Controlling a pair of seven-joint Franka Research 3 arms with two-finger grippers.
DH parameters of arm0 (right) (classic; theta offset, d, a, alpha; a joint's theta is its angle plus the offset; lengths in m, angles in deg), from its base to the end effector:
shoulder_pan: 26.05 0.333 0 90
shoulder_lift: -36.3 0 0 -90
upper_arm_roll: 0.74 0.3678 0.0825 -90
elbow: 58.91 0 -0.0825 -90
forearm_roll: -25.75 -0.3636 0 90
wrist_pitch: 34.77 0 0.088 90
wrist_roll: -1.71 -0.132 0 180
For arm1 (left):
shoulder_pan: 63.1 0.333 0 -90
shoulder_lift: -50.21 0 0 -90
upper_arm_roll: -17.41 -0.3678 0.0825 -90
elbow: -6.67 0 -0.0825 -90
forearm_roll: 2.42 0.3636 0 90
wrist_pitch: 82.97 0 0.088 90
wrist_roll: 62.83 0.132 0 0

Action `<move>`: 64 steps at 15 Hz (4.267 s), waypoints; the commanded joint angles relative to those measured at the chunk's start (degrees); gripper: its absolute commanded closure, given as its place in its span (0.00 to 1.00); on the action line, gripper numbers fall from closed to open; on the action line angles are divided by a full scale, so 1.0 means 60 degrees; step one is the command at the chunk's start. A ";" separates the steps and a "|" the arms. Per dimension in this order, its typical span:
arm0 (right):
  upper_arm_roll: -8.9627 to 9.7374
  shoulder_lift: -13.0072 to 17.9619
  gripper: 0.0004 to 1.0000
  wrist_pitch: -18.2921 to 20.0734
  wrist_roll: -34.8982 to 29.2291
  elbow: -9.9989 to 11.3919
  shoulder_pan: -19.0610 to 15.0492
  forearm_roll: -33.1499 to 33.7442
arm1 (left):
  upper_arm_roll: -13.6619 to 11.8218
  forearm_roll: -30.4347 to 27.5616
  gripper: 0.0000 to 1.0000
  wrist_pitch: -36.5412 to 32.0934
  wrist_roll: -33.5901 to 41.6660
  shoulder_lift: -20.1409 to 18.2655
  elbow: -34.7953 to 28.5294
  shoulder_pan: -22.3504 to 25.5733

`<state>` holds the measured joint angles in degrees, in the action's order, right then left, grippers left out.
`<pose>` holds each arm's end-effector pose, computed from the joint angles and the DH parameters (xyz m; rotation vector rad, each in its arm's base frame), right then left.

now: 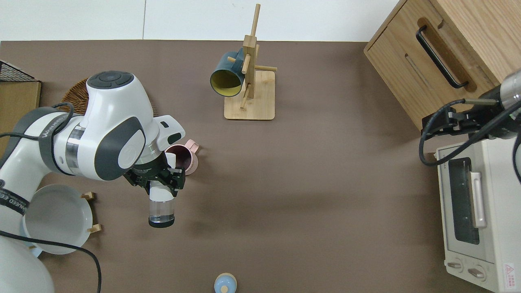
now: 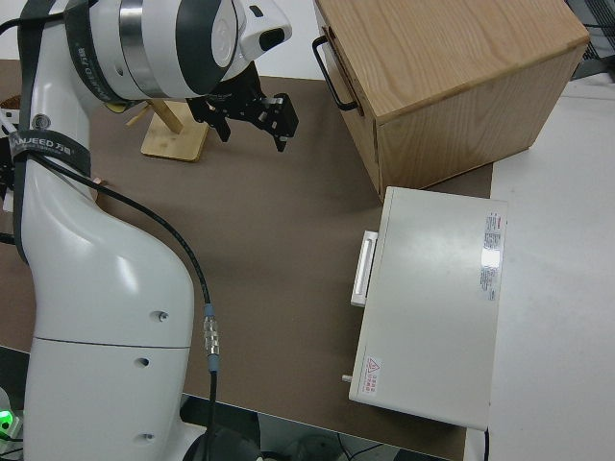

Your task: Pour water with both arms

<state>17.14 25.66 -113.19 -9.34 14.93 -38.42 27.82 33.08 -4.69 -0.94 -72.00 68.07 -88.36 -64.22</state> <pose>0.5735 0.0284 0.6601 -3.1265 0.1635 0.1552 0.5439 -0.1533 0.4403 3.0176 -0.2082 -0.8393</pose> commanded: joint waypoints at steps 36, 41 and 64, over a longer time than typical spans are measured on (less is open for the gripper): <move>-0.2379 0.1156 0.01 -0.0334 0.0200 0.1052 0.1667 -0.0139 | 0.0305 0.0158 1.00 -0.1674 -0.0228 0.0597 0.1292 -0.0122; -0.2481 0.1756 0.01 -0.0495 0.0186 0.1768 0.1681 -0.0110 | 0.0378 0.0129 1.00 -0.1674 -0.0243 0.0407 0.1161 -0.0107; -0.3009 0.1743 0.01 -0.0437 0.0200 0.1814 0.2282 -0.0930 | 0.0349 -0.1029 1.00 0.5793 0.0241 -0.4412 -0.5650 0.0245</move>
<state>-1.30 35.43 -114.63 -9.30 24.55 -24.65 23.45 35.02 -9.56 27.38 -71.66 47.17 -116.10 -62.63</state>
